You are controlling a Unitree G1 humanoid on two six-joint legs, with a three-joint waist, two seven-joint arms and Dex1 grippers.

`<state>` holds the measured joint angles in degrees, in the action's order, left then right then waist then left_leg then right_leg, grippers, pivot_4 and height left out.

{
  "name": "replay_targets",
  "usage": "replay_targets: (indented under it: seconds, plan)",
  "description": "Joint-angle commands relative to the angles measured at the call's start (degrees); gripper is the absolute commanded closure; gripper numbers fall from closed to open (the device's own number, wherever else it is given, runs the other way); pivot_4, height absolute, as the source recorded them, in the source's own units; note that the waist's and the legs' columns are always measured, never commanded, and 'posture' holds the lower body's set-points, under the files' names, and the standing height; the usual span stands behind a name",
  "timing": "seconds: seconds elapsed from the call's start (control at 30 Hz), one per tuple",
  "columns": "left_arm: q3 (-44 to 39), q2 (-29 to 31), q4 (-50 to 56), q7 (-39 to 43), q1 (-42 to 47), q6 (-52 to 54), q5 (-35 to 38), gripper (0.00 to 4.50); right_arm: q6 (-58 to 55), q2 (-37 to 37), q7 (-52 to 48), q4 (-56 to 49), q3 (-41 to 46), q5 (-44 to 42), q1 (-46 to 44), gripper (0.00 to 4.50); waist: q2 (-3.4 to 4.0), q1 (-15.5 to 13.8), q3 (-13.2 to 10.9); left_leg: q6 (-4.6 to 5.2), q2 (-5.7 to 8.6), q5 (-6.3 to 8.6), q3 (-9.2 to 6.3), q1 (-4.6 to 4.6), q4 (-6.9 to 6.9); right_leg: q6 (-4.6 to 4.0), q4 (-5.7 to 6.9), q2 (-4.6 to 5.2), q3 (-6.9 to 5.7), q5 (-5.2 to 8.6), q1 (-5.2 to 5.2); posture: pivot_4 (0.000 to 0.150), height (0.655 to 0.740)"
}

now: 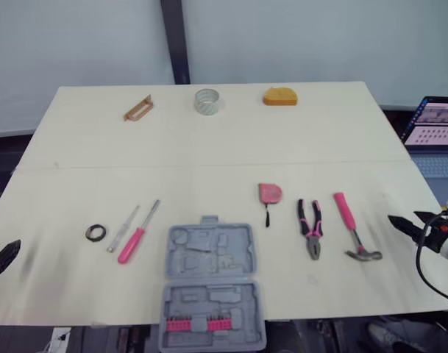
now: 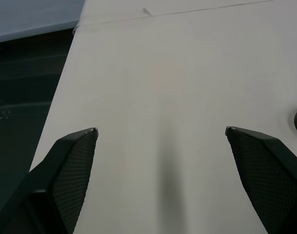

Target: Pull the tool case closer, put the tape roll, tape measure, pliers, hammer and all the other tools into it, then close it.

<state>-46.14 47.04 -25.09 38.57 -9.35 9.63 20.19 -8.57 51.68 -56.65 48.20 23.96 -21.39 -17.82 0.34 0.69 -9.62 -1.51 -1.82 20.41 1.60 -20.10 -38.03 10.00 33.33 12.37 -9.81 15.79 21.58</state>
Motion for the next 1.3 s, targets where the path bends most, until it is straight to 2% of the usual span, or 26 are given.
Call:
replay_targets:
  seconds: [0.03, 0.13, 0.3, 0.47, 0.57, 0.77, 1.03, 1.3]
  plan:
    - [0.9, 1.5, -0.4, 1.6, 0.9, -3.2, 0.0, 0.00, 1.0, 0.9, -1.4, -1.0, 1.0, -0.7, -1.1, 0.04, 0.00, 0.1, 0.0, 0.00, 0.00, 0.00, 0.00, 0.00, 0.00, 0.00, 0.00, 0.00, 0.00, 0.00, 0.00, 0.150, 0.7400]
    - [4.4, 2.1, 3.0, 7.7, 2.0, -3.6, 1.6, 0.00, -4.0, -0.9, -4.5, -11.3, -0.7, -3.7, -0.7, 0.04, 0.00, 0.1, 0.0, 0.00, 0.00, 0.00, 0.00, -0.01, -0.01, 0.00, 0.00, 0.00, 0.00, 0.00, 0.00, 0.150, 0.7400]
    - [14.1, 4.4, 8.5, 18.0, 3.6, -4.9, 0.0, 0.00, -20.5, -6.0, -6.6, -44.9, -11.8, -12.5, -0.2, 0.04, 0.03, 0.8, 0.0, -0.02, -0.08, 0.00, -0.02, 0.01, 0.00, 0.00, 0.07, -0.05, -0.01, 0.00, 0.01, 0.150, 0.7400]
    - [22.5, 6.6, 6.5, 21.0, 6.9, -8.3, -5.0, 0.00, -25.5, -10.3, -6.2, -59.8, -23.6, -12.7, -4.5, 0.04, 0.02, 0.9, 0.0, -0.04, -0.07, 0.09, -0.02, -0.01, -0.03, 0.00, 0.11, -0.07, -0.01, 0.00, 0.08, 0.150, 0.7400]
    - [26.2, 8.0, 3.5, 22.1, 9.0, -11.4, -8.0, 0.79, -26.1, -13.1, -5.3, -63.4, -29.2, -10.9, -8.0, 0.00, 0.02, 0.8, 0.0, -0.03, -0.07, 0.10, -0.02, -0.03, -0.07, 0.00, 0.12, -0.07, -0.02, 0.00, 0.08, 0.150, 0.7400]
    - [28.5, 8.7, -1.6, 22.3, 12.4, -12.7, -9.1, 3.80, -26.4, -16.3, -3.5, -66.1, -34.9, -8.2, -11.0, 0.00, -0.08, 0.8, 0.0, 0.00, -0.07, 0.12, -0.03, -0.05, -0.09, 0.00, 0.15, -0.07, -0.03, 0.00, 0.10, 0.150, 0.7400]
    - [31.2, 7.8, -2.0, 21.3, 13.2, -12.9, -10.4, 3.80, -27.2, -18.6, -2.1, -69.5, -39.5, -6.4, -11.1, 0.00, -0.09, 0.9, 0.0, 0.00, -0.07, 0.12, -0.02, -0.04, -0.07, 0.00, 0.22, -0.07, -0.03, 0.00, 0.16, 0.150, 0.7400]
    - [32.5, 7.5, -2.3, 18.6, 13.1, -14.2, -12.0, 3.80, -27.9, -20.1, -1.2, -69.8, -40.0, -5.9, -11.1, 0.00, -0.12, 0.9, 0.0, 0.00, -0.07, 0.12, -0.02, -0.05, -0.08, 0.00, 0.23, -0.07, -0.03, 0.00, 0.16, 0.150, 0.7400]
